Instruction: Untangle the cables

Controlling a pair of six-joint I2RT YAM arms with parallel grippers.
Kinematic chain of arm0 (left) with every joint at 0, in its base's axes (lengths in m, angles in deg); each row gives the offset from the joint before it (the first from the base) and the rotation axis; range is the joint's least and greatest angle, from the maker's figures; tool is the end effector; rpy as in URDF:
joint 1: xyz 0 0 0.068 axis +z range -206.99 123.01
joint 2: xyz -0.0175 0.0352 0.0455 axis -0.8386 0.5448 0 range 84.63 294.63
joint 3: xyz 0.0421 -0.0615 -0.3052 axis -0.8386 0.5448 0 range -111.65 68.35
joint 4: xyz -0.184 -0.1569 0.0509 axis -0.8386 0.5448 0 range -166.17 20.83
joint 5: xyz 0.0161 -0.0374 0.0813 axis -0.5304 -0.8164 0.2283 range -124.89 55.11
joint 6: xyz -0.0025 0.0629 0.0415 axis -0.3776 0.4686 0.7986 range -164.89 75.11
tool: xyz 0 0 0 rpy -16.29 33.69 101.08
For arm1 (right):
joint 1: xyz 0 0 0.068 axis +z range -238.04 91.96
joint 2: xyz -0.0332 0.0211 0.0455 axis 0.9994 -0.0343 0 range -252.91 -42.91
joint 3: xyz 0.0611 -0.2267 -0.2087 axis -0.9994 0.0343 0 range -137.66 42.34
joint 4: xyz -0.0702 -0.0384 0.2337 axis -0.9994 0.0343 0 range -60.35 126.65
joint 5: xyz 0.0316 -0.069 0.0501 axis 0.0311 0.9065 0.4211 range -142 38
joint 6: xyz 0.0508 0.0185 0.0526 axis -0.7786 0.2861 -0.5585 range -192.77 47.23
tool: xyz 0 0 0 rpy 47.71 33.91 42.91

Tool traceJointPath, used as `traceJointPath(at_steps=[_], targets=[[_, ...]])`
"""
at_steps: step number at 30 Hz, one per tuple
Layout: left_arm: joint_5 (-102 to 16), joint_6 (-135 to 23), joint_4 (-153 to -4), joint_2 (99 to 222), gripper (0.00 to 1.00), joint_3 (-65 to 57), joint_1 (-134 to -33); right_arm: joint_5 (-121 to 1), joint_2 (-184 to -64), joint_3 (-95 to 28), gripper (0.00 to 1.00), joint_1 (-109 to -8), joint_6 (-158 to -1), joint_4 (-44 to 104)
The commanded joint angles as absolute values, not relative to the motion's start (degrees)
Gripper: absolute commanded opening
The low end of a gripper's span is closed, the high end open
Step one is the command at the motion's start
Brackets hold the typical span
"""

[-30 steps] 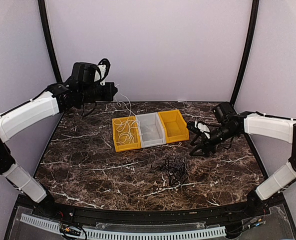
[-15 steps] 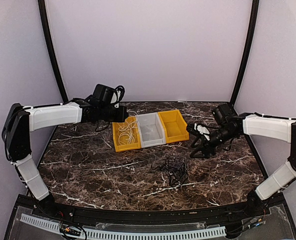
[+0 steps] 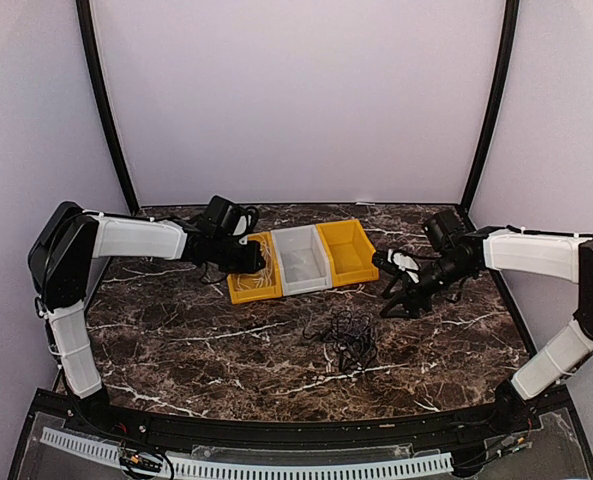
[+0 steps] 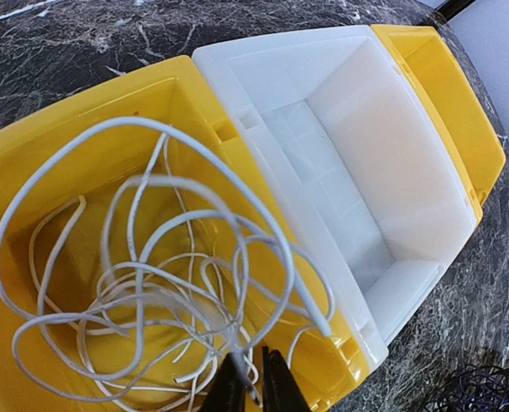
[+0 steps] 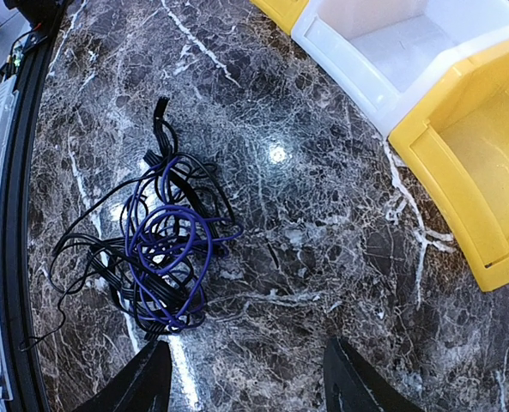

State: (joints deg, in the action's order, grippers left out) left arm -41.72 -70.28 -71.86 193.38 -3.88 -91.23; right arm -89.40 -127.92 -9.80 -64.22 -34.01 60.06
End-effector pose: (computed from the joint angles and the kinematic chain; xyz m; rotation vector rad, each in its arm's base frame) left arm 0.3615 -0.2552 0.2257 0.2474 2.3583 -0.6620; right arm 0.2356 0.1462 0.2334 -1.4696 2.0315 0.7616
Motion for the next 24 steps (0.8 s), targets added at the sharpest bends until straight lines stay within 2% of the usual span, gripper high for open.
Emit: traceJointPath(at_steps=[1, 5, 9, 13, 19, 24], targets=[[-43.72, -71.13, -68.31, 191.62, 0.19, -5.42, -91.22, -89.69, -128.61, -9.49, 0.63, -64.57, -33.47, 59.62], [-42.78, -70.17, -63.51, 185.40, 0.38, -4.89, -91.99, -89.54, -128.43, -9.51, 0.63, -64.59, -33.40, 59.64], [-42.31, -69.44, -58.38, 180.40, 0.52, -4.65, -92.06, -89.61, -128.52, -9.76, 0.63, -64.57, -33.23, 59.82], [-39.60, -68.49, -53.81, 178.47, 0.55, -6.71, -92.01, -89.70, -128.77, -9.95, 0.62, -64.55, -33.12, 59.87], [-34.04, -68.21, -54.93, 180.01, 0.60, -10.81, -91.97, -89.95, -128.08, -10.03, 0.62, -64.58, -33.30, 60.09], [-40.86, -67.98, -60.16, 183.47, 0.60, -11.45, -92.10, -89.26, -126.21, -9.61, 0.62, -64.58, -33.56, 59.34]])
